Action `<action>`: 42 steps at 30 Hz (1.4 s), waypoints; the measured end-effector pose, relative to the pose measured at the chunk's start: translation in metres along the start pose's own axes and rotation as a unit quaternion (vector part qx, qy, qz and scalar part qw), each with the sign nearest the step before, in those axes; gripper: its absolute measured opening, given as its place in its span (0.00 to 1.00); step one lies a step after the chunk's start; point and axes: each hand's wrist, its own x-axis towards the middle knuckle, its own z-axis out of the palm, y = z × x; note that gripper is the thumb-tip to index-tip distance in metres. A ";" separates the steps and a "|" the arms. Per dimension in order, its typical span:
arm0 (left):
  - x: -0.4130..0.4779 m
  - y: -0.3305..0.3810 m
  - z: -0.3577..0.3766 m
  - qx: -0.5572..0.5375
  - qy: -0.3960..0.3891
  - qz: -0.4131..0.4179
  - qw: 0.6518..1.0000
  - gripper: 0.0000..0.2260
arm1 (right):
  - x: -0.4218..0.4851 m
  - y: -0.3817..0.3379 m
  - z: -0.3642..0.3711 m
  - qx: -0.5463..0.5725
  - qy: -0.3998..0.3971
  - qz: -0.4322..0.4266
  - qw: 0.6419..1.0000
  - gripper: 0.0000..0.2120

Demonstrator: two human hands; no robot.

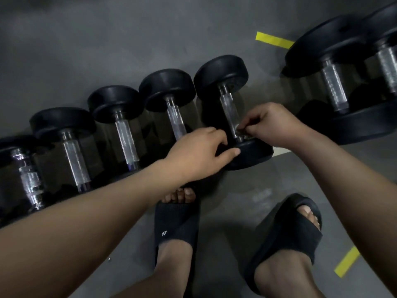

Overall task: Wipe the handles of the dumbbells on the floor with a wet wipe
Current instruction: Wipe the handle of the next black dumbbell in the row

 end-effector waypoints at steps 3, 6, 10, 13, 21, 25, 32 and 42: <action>0.006 -0.001 0.000 0.028 -0.025 0.005 0.999 0.22 | 0.013 -0.005 0.003 0.007 0.058 -0.009 0.998 0.12; 0.004 -0.006 0.002 -0.012 -0.006 0.000 1.000 0.21 | 0.021 -0.005 0.008 0.040 0.087 -0.005 0.995 0.08; 0.003 -0.007 0.003 -0.031 -0.002 -0.012 0.999 0.22 | 0.004 0.004 0.003 0.052 0.026 0.011 0.998 0.07; 0.003 -0.007 0.002 -0.030 -0.006 -0.019 0.999 0.23 | 0.001 0.007 -0.002 0.031 -0.018 0.017 0.999 0.08; 0.002 -0.002 -0.002 -0.051 -0.011 -0.042 0.998 0.20 | 0.037 -0.009 0.005 0.040 0.071 -0.008 0.997 0.09; 0.003 -0.004 0.000 -0.053 -0.014 -0.039 0.998 0.21 | 0.019 0.003 0.003 0.020 0.020 -0.001 1.000 0.06; 0.003 -0.004 0.001 -0.051 -0.012 -0.046 0.998 0.20 | 0.047 -0.003 0.011 0.060 0.123 -0.005 0.991 0.06; 0.005 -0.008 0.004 -0.047 -0.009 -0.027 0.998 0.20 | 0.032 -0.002 0.015 0.028 0.097 -0.031 0.994 0.11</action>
